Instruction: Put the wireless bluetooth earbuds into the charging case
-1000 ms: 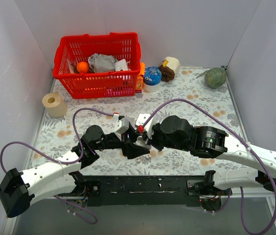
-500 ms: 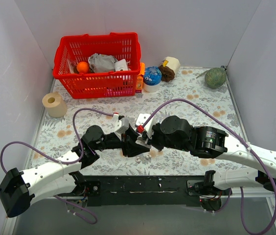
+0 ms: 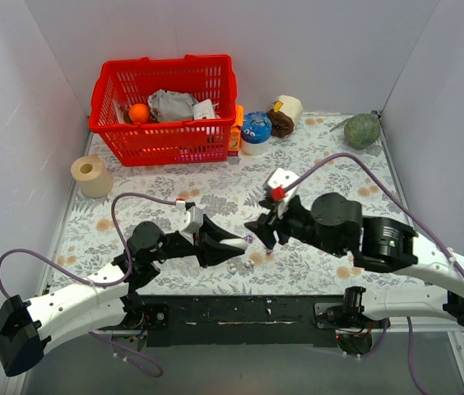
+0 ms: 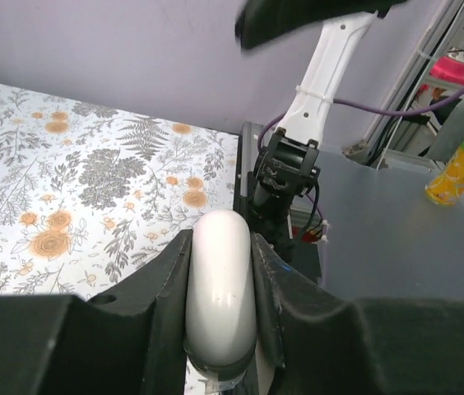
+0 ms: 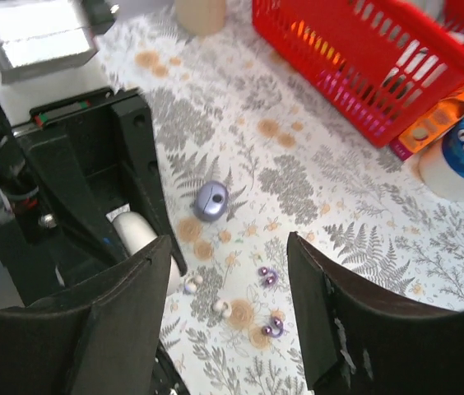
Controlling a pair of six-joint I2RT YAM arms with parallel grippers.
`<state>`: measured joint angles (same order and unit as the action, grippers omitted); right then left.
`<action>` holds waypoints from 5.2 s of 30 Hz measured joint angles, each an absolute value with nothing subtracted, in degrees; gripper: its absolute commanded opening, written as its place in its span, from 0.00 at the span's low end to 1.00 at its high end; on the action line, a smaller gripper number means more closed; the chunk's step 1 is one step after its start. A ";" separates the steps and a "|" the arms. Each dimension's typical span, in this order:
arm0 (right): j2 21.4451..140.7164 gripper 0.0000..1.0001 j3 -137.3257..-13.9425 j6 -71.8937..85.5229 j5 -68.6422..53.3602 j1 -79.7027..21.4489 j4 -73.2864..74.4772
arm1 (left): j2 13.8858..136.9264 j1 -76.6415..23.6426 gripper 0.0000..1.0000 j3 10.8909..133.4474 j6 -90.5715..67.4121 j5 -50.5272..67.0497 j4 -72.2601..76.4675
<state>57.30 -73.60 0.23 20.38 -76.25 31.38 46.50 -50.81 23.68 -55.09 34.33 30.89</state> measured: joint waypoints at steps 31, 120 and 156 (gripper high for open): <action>47.09 0.59 -56.36 20.27 31.27 -73.89 28.29 | 61.80 -50.65 0.00 27.14 -58.50 25.45 24.01; 31.75 0.64 -42.11 39.35 37.04 -73.89 32.12 | 93.51 -62.61 0.98 58.63 -105.69 -26.70 -35.92; 31.03 0.64 -41.32 39.29 36.23 -73.89 33.08 | 99.59 -61.28 0.89 60.77 -94.06 -23.03 -31.59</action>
<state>31.03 -41.32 39.29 36.23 -73.89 33.08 99.59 -61.28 60.77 -94.06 -23.03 -31.59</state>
